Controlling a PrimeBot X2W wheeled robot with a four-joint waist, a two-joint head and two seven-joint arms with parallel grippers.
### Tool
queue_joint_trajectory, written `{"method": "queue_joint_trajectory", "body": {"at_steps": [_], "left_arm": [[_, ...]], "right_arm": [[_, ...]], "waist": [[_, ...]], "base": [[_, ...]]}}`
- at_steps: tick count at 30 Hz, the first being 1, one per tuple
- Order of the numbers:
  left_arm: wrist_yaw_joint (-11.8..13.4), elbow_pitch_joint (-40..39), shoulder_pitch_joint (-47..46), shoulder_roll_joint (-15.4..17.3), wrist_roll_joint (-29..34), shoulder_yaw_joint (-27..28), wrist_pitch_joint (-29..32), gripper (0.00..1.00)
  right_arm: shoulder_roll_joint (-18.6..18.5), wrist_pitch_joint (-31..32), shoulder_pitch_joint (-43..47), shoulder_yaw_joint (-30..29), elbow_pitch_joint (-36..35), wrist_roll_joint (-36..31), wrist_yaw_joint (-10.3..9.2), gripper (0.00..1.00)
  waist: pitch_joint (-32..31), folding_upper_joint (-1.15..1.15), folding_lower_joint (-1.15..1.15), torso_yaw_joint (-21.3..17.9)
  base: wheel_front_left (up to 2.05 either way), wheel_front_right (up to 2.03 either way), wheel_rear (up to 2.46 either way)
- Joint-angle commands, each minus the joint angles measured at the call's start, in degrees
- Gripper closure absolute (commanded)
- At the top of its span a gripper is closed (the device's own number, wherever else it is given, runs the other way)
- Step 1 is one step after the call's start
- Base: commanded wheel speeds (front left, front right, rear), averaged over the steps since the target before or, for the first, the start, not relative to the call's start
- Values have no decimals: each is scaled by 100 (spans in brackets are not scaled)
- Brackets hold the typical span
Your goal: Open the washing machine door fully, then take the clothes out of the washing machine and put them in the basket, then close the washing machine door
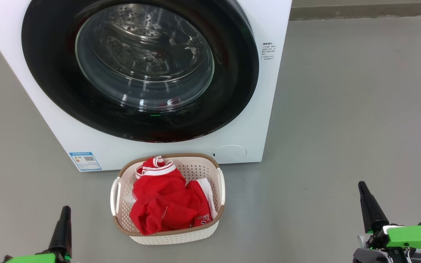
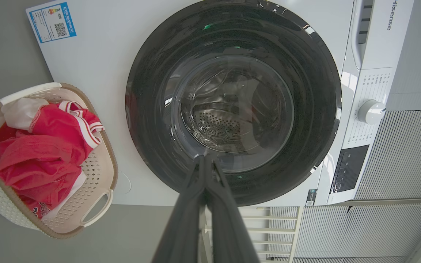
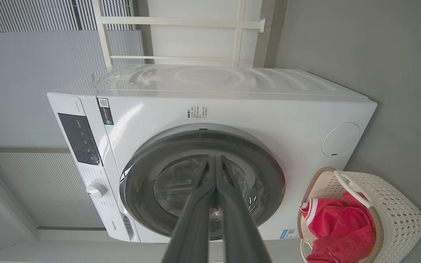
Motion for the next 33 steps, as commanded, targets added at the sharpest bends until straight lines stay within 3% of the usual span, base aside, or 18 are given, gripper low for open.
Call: {"method": "queue_joint_trajectory", "body": {"at_steps": [1, 33], "left_arm": [[-66, -113, -222, 81, 4, 196, 43, 100], [-66, -113, -222, 79, 6, 198, 45, 100]], "right_arm": [[-13, 47, -63, 126, -175, 20, 9, 100], [-12, 48, -63, 124, -175, 19, 9, 100]], "waist": [[0, 0, 0, 0], [0, 0, 0, 0]], "base": [[0, 0, 0], [0, 0, 0]]}}
